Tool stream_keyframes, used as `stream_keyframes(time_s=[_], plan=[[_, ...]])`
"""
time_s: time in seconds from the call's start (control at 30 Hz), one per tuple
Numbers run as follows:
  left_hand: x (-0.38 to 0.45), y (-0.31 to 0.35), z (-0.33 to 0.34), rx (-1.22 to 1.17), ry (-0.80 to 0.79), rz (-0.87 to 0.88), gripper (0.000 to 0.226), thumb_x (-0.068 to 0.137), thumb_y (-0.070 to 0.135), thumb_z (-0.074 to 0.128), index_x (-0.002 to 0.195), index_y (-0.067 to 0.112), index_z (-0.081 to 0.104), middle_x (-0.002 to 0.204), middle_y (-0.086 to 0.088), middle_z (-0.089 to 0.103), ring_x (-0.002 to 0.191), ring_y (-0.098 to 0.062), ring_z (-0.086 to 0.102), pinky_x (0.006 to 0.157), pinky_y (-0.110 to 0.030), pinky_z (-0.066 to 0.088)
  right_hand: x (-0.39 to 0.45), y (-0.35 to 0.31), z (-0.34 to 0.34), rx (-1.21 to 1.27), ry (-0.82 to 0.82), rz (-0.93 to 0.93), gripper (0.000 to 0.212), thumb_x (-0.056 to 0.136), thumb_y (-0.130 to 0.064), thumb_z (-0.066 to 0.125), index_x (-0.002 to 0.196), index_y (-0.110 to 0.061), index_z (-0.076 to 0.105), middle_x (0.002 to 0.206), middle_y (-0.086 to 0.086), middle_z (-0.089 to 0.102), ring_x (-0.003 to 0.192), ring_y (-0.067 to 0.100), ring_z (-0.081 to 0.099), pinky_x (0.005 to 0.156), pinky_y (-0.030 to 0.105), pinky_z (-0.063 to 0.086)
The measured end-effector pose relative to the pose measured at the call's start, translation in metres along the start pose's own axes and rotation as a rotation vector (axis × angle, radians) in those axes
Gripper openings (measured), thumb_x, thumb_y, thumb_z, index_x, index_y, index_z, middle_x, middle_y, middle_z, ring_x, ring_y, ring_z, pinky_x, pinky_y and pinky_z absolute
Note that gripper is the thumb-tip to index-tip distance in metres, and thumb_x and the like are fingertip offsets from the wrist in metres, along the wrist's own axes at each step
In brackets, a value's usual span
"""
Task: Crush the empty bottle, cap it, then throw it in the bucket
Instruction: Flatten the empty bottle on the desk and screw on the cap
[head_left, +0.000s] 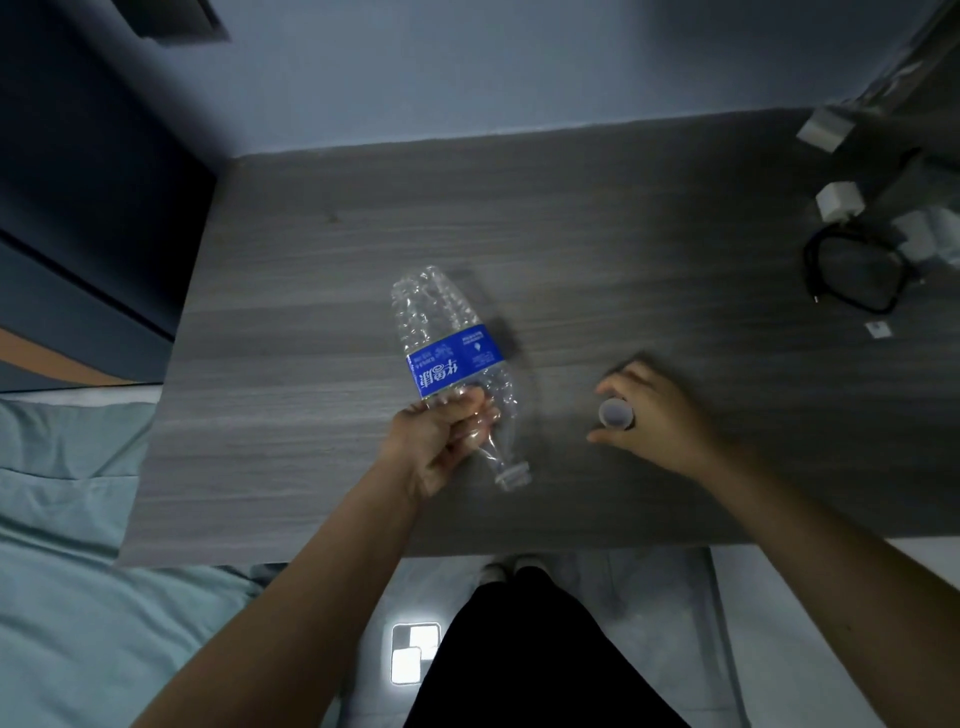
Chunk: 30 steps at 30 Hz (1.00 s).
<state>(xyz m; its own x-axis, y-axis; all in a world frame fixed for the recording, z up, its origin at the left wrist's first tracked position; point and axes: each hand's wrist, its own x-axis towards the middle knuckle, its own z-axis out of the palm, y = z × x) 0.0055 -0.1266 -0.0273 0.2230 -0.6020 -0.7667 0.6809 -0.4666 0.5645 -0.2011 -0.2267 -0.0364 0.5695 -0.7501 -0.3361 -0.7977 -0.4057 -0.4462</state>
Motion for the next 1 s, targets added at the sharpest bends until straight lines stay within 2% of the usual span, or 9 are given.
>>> stream_keyframes(time_s=[0.17, 0.3, 0.4, 0.5, 0.6, 0.7, 0.83, 0.93, 1.0], plan=[[-0.005, 0.001, 0.000, -0.068, 0.006, 0.067, 0.017, 0.085, 0.001, 0.058, 0.072, 0.011, 0.066, 0.055, 0.002, 0.074, 0.054, -0.008, 0.071, 0.047, -0.016, 0.056, -0.008, -0.014, -0.002, 0.111, 0.129, -0.036, 0.025, 0.072, -0.022, 0.074, 0.090, -0.005, 0.068, 0.101, 0.015, 0.063, 0.094, 0.029, 0.060, 0.082, 0.034, 0.046], [-0.010, 0.003, 0.003, -0.148, -0.004, 0.160, 0.013, 0.085, 0.003, 0.059, 0.076, 0.011, 0.065, 0.058, 0.002, 0.075, 0.058, -0.008, 0.072, 0.050, -0.016, 0.057, -0.019, -0.040, 0.007, 0.441, 0.033, -0.058, 0.037, 0.069, -0.012, 0.076, 0.103, -0.006, 0.064, 0.090, 0.004, 0.064, 0.085, 0.017, 0.061, 0.080, 0.032, 0.048], [-0.014, 0.004, 0.008, -0.239, -0.013, 0.238, 0.014, 0.085, 0.002, 0.058, 0.076, 0.011, 0.065, 0.059, 0.001, 0.074, 0.059, -0.009, 0.071, 0.057, -0.019, 0.060, -0.025, -0.055, 0.016, 0.627, 0.028, -0.063, 0.048, 0.067, -0.005, 0.076, 0.110, -0.006, 0.057, 0.086, 0.000, 0.063, 0.074, 0.007, 0.060, 0.073, 0.015, 0.048], [-0.019, 0.002, 0.011, -0.288, -0.029, 0.294, 0.016, 0.085, 0.001, 0.058, 0.075, 0.011, 0.065, 0.064, 0.000, 0.075, 0.064, -0.011, 0.071, 0.066, -0.023, 0.060, -0.026, -0.065, 0.017, 0.730, 0.015, -0.033, 0.049, 0.064, -0.004, 0.079, 0.107, -0.009, 0.055, 0.089, 0.003, 0.064, 0.076, 0.012, 0.060, 0.070, 0.012, 0.047], [-0.023, 0.000, 0.014, -0.329, -0.013, 0.345, 0.016, 0.085, -0.001, 0.057, 0.076, 0.010, 0.064, 0.064, 0.000, 0.074, 0.064, -0.010, 0.071, 0.062, -0.021, 0.060, -0.028, -0.071, 0.015, 0.791, 0.054, -0.014, 0.047, 0.059, -0.006, 0.083, 0.094, -0.020, 0.055, 0.082, -0.003, 0.065, 0.075, 0.012, 0.060, 0.067, 0.007, 0.046], [-0.026, -0.001, 0.017, -0.382, -0.003, 0.392, 0.017, 0.085, -0.004, 0.056, 0.076, 0.009, 0.064, 0.063, 0.000, 0.074, 0.062, -0.009, 0.071, 0.061, -0.019, 0.060, -0.029, -0.075, 0.014, 0.833, 0.156, 0.026, 0.047, 0.056, -0.009, 0.085, 0.093, -0.021, 0.057, 0.074, -0.007, 0.065, 0.067, 0.008, 0.060, 0.062, 0.001, 0.044], [-0.030, -0.002, 0.020, -0.394, 0.001, 0.433, 0.020, 0.085, -0.006, 0.055, 0.076, 0.009, 0.064, 0.064, 0.001, 0.074, 0.062, -0.008, 0.070, 0.061, -0.019, 0.059, -0.029, -0.078, 0.016, 0.812, 0.214, 0.061, 0.043, 0.056, -0.010, 0.085, 0.093, -0.012, 0.063, 0.080, 0.002, 0.067, 0.071, 0.012, 0.063, 0.066, 0.004, 0.046], [-0.032, -0.003, 0.022, -0.390, 0.030, 0.456, 0.020, 0.085, -0.007, 0.055, 0.076, 0.009, 0.063, 0.063, 0.002, 0.073, 0.062, -0.008, 0.069, 0.062, -0.019, 0.058, -0.032, -0.082, 0.018, 0.870, 0.242, 0.078, 0.041, 0.057, -0.007, 0.084, 0.091, -0.013, 0.062, 0.085, 0.009, 0.070, 0.074, 0.017, 0.065, 0.072, 0.017, 0.052], [-0.033, -0.004, 0.024, -0.381, 0.056, 0.457, 0.018, 0.084, -0.007, 0.056, 0.077, 0.009, 0.064, 0.064, 0.002, 0.073, 0.063, -0.008, 0.068, 0.063, -0.018, 0.058, -0.033, -0.084, 0.021, 0.807, 0.289, 0.086, 0.042, 0.057, -0.009, 0.084, 0.094, -0.008, 0.064, 0.086, 0.009, 0.071, 0.075, 0.018, 0.065, 0.071, 0.014, 0.050]])
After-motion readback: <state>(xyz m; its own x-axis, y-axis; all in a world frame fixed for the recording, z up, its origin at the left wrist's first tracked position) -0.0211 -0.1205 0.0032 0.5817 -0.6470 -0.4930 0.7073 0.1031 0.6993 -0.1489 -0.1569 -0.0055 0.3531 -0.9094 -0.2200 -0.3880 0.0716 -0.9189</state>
